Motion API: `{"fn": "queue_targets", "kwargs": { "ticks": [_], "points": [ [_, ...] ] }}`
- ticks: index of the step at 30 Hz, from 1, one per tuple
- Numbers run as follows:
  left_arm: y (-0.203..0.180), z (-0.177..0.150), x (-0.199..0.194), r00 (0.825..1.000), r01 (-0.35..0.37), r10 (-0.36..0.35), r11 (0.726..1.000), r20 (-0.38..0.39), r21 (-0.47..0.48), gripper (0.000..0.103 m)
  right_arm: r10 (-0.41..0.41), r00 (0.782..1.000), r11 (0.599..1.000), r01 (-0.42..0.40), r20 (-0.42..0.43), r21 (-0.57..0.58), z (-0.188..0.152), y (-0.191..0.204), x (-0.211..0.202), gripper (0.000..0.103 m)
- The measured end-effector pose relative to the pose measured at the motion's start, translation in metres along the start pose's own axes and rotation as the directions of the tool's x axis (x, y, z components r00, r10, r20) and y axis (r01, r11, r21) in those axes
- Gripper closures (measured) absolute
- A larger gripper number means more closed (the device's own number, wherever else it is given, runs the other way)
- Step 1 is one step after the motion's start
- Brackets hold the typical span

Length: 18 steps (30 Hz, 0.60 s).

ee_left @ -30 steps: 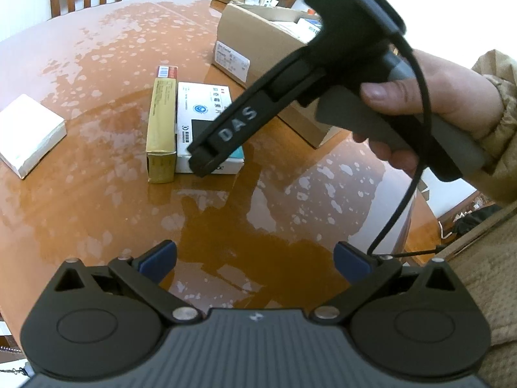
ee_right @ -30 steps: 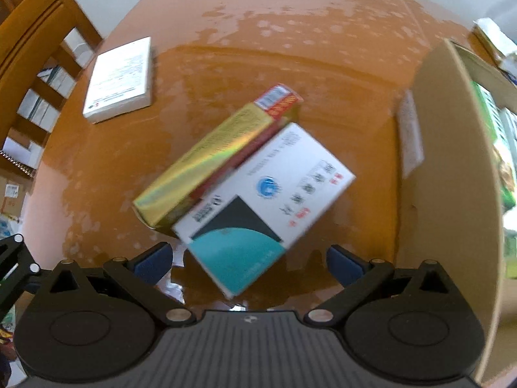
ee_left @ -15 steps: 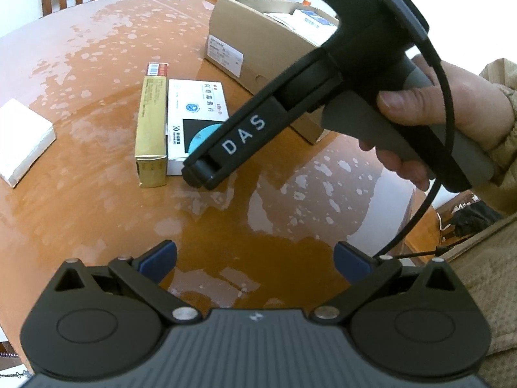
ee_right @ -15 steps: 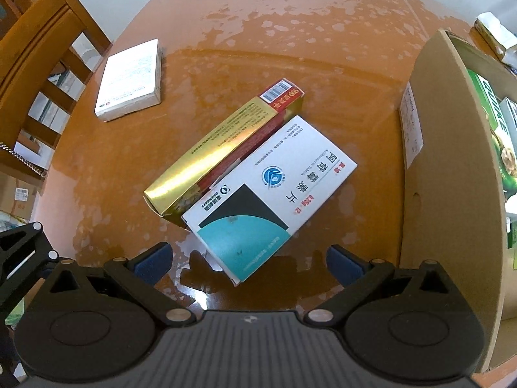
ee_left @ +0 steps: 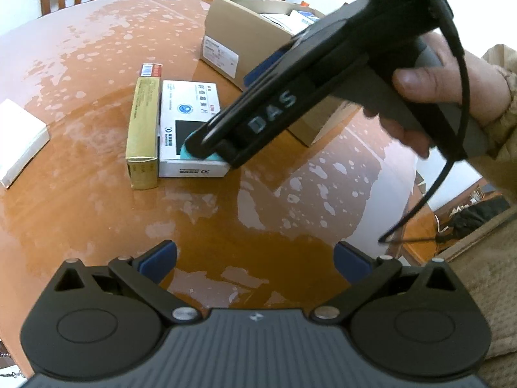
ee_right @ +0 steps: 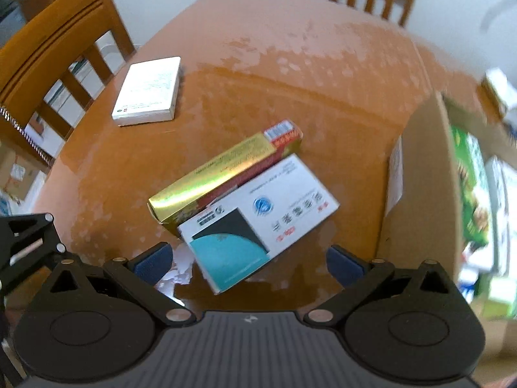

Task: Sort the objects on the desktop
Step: 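Move the right gripper to the flat white box and grasp it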

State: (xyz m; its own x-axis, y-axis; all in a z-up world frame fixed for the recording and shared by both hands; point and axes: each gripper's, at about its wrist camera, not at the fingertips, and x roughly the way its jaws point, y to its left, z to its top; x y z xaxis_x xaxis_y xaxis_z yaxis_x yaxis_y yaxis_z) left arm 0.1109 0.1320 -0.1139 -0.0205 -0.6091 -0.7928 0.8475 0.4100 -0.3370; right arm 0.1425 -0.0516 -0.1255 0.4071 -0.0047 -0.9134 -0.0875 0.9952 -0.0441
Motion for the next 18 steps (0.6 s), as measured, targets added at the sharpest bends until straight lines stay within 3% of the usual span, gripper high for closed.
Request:
{"fn": "queue_targets", "kwargs": {
  "ticks": [3, 18],
  "points": [
    [0.002, -0.002, -0.001, 1.0, -0.004, 0.004, 1.0, 0.007, -0.009, 0.0, -0.019, 1.0, 0.999, 0.019, 0.015, -0.037, 0.006, -0.003, -0.005, 0.0],
    [0.008, 0.0, -0.005, 0.999, -0.004, 0.005, 1.0, 0.037, -0.024, 0.0, -0.12, 0.993, 0.993, 0.12, 0.011, 0.006, 0.038, -0.006, 0.022, 0.0]
  ]
}}
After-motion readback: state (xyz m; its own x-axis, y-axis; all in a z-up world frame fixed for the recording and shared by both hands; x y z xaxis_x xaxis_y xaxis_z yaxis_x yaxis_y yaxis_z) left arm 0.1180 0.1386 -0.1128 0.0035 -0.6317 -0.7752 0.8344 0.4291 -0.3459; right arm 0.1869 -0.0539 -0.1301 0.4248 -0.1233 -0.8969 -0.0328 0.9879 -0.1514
